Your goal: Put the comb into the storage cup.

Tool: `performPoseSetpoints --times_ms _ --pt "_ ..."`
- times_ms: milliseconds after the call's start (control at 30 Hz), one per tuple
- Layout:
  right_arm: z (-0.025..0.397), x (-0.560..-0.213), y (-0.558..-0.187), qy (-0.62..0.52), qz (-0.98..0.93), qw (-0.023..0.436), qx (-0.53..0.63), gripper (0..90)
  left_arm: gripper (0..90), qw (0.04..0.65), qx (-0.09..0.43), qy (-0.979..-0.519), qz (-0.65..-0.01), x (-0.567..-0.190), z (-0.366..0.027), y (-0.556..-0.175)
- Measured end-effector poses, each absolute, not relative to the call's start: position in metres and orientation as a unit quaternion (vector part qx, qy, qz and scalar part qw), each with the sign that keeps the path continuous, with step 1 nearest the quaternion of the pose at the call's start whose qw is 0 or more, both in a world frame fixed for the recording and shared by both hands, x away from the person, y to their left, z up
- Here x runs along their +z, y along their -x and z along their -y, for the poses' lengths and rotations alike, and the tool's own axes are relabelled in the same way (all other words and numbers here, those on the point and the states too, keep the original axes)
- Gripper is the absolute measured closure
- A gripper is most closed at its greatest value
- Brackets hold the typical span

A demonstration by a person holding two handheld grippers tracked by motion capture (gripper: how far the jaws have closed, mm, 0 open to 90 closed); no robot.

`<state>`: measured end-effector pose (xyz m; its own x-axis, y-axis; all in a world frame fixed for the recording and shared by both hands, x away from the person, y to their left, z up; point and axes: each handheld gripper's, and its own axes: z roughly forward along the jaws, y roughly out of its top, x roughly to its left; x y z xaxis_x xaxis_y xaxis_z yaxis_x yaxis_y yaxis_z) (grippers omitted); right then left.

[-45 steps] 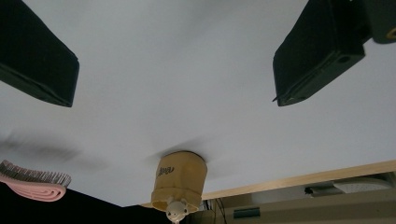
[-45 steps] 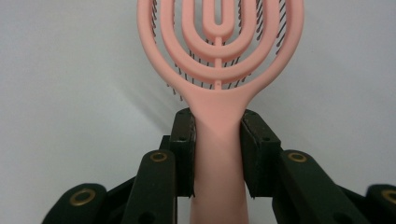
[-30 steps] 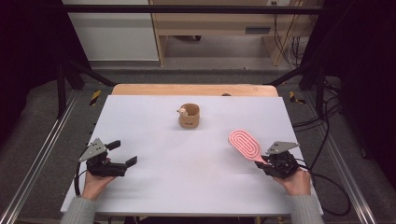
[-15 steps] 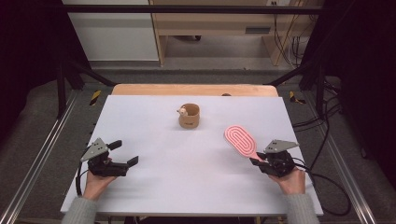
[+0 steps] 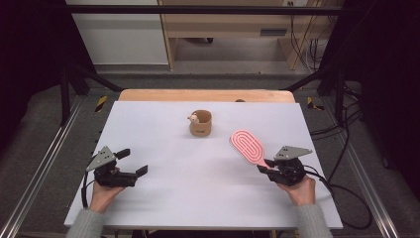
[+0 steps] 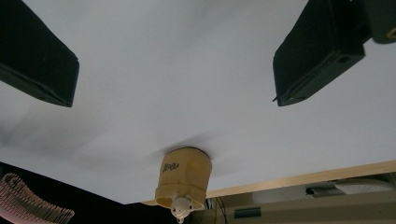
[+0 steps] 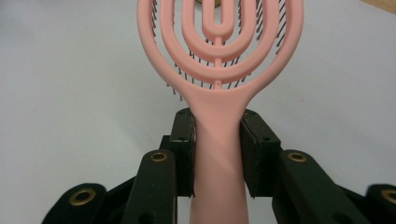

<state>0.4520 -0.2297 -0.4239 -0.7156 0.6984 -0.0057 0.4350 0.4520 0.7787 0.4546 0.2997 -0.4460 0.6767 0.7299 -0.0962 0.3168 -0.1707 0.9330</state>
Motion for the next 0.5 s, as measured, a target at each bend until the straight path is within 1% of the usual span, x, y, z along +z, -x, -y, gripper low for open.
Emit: performPoseSetpoints --times_ms 500 --pt "0.2192 -0.4233 -0.4551 -0.338 -0.820 0.169 0.431 69.1 0.4 0.540 0.188 -0.740 -0.355 -0.4448 -0.2928 -0.4543"
